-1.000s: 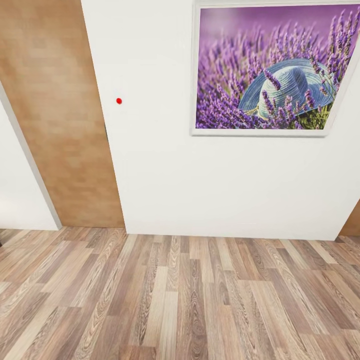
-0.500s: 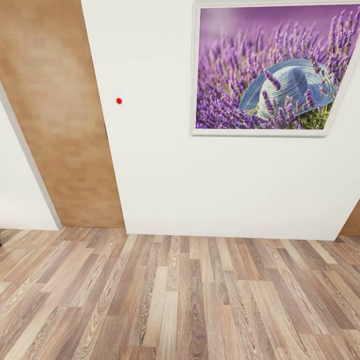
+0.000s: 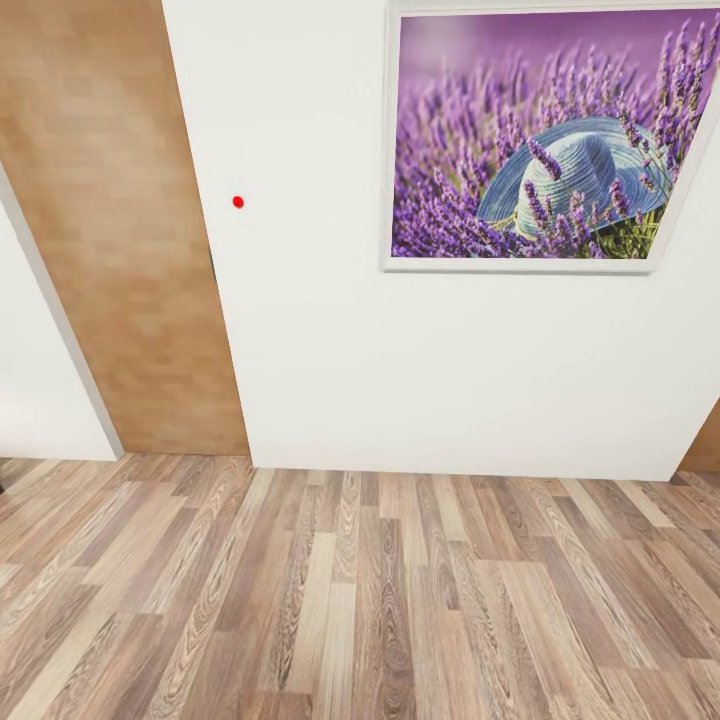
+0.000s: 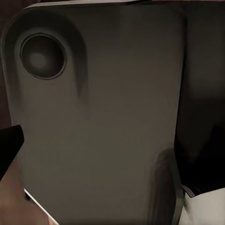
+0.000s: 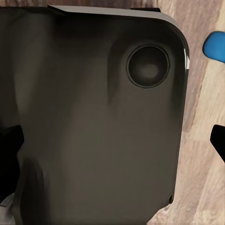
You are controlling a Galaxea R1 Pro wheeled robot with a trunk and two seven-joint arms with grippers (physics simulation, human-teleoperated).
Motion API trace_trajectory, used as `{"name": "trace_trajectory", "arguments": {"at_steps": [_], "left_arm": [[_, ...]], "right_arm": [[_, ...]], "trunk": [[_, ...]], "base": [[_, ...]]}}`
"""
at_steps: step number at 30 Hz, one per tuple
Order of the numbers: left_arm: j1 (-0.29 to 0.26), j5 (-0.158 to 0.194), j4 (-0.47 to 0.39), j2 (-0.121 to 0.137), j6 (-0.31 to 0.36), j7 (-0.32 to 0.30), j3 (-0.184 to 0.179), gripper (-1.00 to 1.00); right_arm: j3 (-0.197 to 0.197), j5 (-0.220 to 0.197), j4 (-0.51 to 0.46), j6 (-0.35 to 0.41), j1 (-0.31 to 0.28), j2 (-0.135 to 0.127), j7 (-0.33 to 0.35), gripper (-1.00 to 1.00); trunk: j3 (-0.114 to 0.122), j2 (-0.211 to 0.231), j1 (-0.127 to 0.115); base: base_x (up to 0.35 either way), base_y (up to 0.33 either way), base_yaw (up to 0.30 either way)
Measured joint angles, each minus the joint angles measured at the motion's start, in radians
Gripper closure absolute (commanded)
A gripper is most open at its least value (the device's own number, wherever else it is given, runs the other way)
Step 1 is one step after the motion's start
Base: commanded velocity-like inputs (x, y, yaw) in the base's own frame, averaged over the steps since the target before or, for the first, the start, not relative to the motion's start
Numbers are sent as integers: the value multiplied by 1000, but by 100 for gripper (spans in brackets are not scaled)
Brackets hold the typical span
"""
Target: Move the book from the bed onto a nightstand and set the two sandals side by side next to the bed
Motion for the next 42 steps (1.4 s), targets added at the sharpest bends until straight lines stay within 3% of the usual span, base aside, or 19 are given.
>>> {"name": "trace_trajectory", "arguments": {"at_steps": [42], "left_arm": [[0, -6, -1, -1, 1, -1, -8, -100]], "right_arm": [[-1, 0, 7, 0, 0, 0, 0, -100]], "trunk": [[0, 0, 0]], "base": [[0, 0, 0]]}}
